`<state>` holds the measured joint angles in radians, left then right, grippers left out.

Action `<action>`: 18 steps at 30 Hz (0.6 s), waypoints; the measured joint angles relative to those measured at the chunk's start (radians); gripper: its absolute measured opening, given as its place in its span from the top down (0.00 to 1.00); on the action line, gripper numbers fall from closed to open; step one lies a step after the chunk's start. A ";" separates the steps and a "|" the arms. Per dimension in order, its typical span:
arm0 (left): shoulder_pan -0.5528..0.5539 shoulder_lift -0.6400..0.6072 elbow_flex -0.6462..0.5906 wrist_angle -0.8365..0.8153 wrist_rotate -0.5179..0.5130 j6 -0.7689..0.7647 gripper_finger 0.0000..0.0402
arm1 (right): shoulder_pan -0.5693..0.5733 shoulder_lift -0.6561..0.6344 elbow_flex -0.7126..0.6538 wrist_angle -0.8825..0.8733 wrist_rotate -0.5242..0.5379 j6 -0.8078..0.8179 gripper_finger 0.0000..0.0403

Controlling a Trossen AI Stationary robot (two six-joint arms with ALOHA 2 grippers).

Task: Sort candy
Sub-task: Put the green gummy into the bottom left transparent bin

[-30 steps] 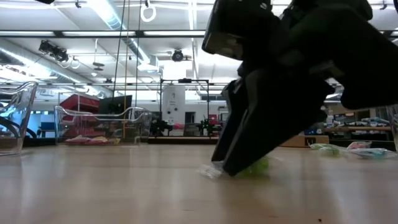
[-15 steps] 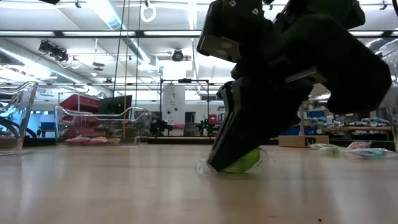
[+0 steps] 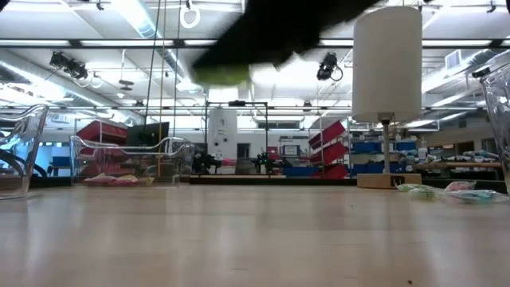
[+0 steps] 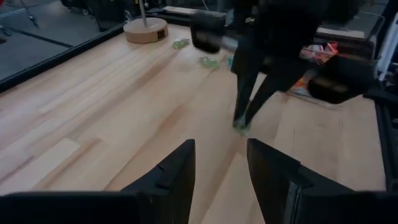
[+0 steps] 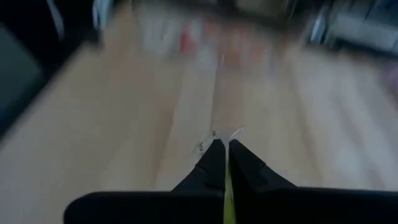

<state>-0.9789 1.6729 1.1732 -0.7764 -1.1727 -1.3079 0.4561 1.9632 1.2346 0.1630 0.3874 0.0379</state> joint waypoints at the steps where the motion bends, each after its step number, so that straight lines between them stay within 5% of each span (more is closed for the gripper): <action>1: 0.003 0.013 0.000 0.013 -0.010 0.000 0.63 | 0.000 -0.001 0.000 0.061 0.011 -0.033 1.00; 9: 0.017 0.077 0.000 0.116 -0.038 -0.003 0.63 | 0.004 -0.001 0.001 0.382 0.066 -0.290 1.00; 18: 0.020 0.085 0.000 0.181 -0.125 -0.004 0.63 | 0.023 -0.001 0.002 0.414 0.128 -0.503 1.00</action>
<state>-0.9592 1.7580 1.1732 -0.5953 -1.2977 -1.3121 0.4790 1.9625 1.2362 0.5766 0.5151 -0.4648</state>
